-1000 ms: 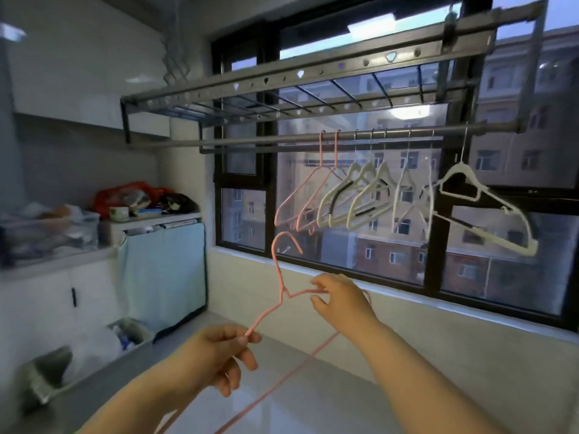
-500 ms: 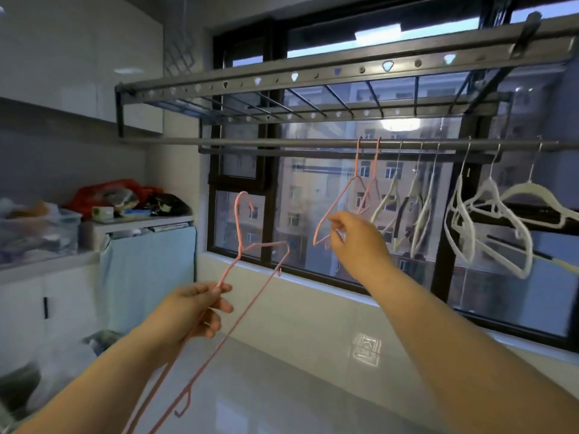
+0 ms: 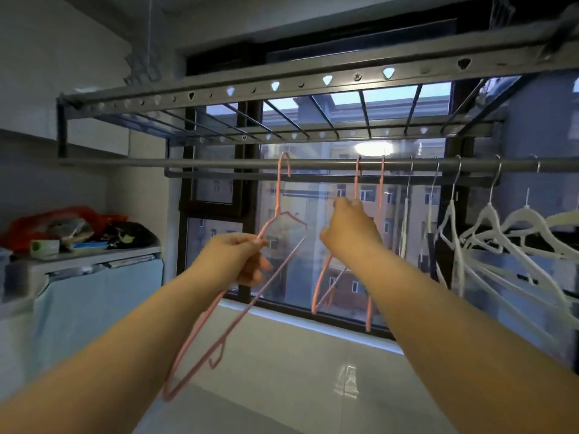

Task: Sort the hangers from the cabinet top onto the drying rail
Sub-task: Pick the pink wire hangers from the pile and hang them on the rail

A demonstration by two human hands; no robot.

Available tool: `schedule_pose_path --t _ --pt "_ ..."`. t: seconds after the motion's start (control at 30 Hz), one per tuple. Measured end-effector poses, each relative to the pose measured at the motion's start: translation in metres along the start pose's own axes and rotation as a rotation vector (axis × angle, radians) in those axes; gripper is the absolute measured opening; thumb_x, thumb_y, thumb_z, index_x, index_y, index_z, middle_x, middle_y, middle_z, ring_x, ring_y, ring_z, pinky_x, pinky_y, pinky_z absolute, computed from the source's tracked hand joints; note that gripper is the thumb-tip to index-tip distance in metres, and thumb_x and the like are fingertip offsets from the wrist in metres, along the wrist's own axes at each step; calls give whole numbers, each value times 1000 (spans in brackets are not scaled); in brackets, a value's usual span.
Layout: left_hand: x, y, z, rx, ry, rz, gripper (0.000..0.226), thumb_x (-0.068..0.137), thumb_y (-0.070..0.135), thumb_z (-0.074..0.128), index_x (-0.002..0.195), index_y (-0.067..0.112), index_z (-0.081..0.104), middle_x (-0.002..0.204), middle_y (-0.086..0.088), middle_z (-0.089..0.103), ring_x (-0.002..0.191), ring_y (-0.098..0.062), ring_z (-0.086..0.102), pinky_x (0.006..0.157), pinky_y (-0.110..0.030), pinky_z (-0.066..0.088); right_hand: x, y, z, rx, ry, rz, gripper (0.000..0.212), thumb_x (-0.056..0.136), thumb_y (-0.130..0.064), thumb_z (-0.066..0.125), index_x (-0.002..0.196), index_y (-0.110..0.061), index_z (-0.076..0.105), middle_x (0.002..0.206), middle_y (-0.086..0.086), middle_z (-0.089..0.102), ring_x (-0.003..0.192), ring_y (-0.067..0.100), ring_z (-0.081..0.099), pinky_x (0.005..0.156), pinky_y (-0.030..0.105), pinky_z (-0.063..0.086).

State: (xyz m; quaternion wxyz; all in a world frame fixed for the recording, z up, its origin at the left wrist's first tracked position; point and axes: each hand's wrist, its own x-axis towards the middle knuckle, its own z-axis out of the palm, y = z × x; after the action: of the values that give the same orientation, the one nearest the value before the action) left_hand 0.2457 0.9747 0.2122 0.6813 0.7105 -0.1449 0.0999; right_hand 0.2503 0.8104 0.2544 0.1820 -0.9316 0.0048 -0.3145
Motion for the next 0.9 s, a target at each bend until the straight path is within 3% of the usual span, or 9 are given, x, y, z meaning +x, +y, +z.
schedule_pose_path --t 0.2,0.37,0.47,0.63,0.7,0.8,0.9 --pt "49 11 26 -130 -105 54 23 93 8 43 75 12 56 35 -1 58 26 -6 48 32 -12 41 18 11 12 18 60 105 51 89 -3 50 136 -4 29 129 17 43 109 36 53 83 39 45" --pt "82 19 52 -144 -202 57 24 93 7 44 71 11 52 31 0 55 23 -6 46 30 -11 38 27 17 17 35 96 207 44 90 -3 48 131 -3 33 95 11 55 84 30 55 65 32 42" --pt "99 19 65 -149 -235 55 25 93 7 43 69 10 51 30 1 55 22 -6 46 29 -11 39 30 18 18 -3 105 232 46 90 -5 49 132 -6 32 104 15 58 96 34 58 74 37 48" --pt "119 11 81 -149 -254 65 24 92 9 45 69 11 52 33 1 57 26 -6 49 32 -12 42 31 21 21 16 115 264 49 90 -5 49 134 -13 29 71 0 41 82 27 59 67 36 52" --pt "123 4 84 -151 -266 50 23 92 9 46 70 11 53 34 1 58 27 -6 51 33 -13 43 30 21 20 15 111 266 44 90 -3 47 130 -12 32 73 1 43 83 30 62 70 39 55" --pt "125 -5 87 -175 -300 27 21 91 7 46 72 9 53 35 0 59 28 -6 52 33 -14 43 28 20 19 -3 117 259 39 90 -1 45 128 -7 36 95 14 57 91 34 63 76 44 55" --pt "124 -11 90 -205 -294 3 20 92 7 45 73 11 52 34 0 58 27 -7 51 32 -14 43 26 20 19 -14 118 253 36 91 -2 46 127 -4 40 108 19 58 93 35 63 79 45 54"
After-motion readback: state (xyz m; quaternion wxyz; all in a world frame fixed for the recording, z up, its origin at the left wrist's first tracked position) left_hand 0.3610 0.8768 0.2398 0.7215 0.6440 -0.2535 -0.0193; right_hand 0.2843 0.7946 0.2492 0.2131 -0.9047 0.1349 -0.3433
